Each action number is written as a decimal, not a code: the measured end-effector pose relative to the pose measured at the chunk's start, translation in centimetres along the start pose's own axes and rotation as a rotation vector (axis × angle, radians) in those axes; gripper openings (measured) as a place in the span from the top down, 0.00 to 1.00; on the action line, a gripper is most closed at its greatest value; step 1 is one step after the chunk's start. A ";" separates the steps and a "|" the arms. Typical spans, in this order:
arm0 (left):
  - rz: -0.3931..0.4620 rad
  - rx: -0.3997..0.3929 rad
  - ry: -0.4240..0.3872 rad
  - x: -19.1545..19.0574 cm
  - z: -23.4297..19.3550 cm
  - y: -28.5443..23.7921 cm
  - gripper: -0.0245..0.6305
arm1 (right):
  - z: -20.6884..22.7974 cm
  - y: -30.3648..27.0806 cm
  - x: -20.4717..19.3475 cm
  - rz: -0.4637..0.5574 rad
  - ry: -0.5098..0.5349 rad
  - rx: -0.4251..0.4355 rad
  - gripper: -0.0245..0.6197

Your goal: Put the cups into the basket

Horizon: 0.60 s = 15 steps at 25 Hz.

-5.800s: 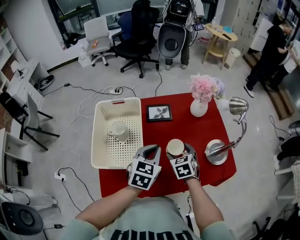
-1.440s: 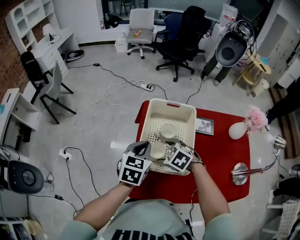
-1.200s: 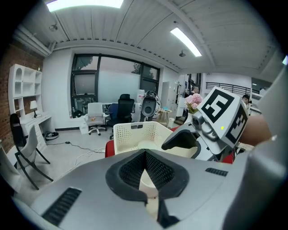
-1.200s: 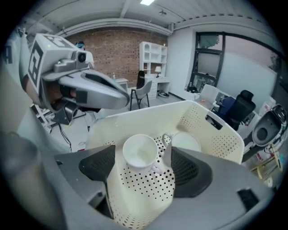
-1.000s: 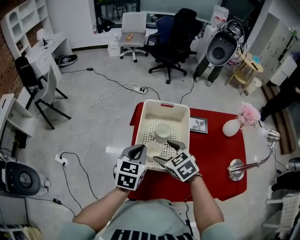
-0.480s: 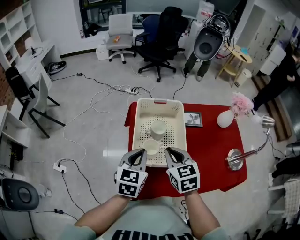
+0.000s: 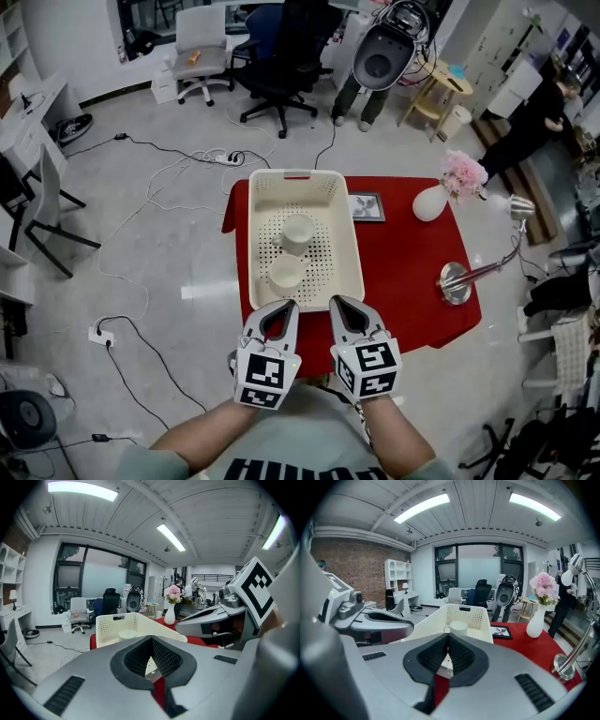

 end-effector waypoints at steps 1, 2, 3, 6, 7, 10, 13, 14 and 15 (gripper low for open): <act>0.006 -0.014 -0.003 0.0 0.2 0.2 0.96 | -0.2 0.4 -0.2 -0.001 -0.002 -0.011 0.94; 0.011 -0.025 -0.005 0.0 0.4 0.4 0.96 | -0.5 0.7 -0.4 -0.001 -0.002 -0.019 0.94; 0.014 -0.033 -0.005 0.0 0.6 0.6 0.96 | -0.7 1.0 -0.5 -0.002 -0.001 -0.025 0.94; 0.014 -0.043 -0.006 -0.2 1.2 1.2 0.96 | -1.4 2.1 -1.2 -0.002 0.002 -0.029 0.94; 0.015 -0.044 -0.008 -0.3 1.6 1.4 0.96 | -1.6 2.4 -1.4 -0.001 0.003 -0.028 0.94; 0.016 -0.045 -0.018 -0.2 2.8 2.0 0.96 | -1.7 3.5 -2.0 0.008 0.001 -0.021 0.94; 0.015 -0.038 -0.030 0.0 4.1 2.9 0.96 | -1.7 4.8 -2.3 0.020 0.001 -0.002 0.94; 0.014 -0.033 -0.033 0.0 4.6 3.2 0.96 | -1.8 5.3 -2.4 0.023 0.006 0.003 0.94; 0.014 -0.027 -0.033 0.0 5.0 3.6 0.96 | -1.8 5.8 -2.6 0.027 0.012 0.006 0.94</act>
Point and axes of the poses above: the fingertips, and each gripper's own axes: y backward along the fingers, z to its right, x out of its top, the point moved 9 cm from there along y, backward along the fingers, and after that the axes turned 6 degrees about x, right-handed, at the moved point
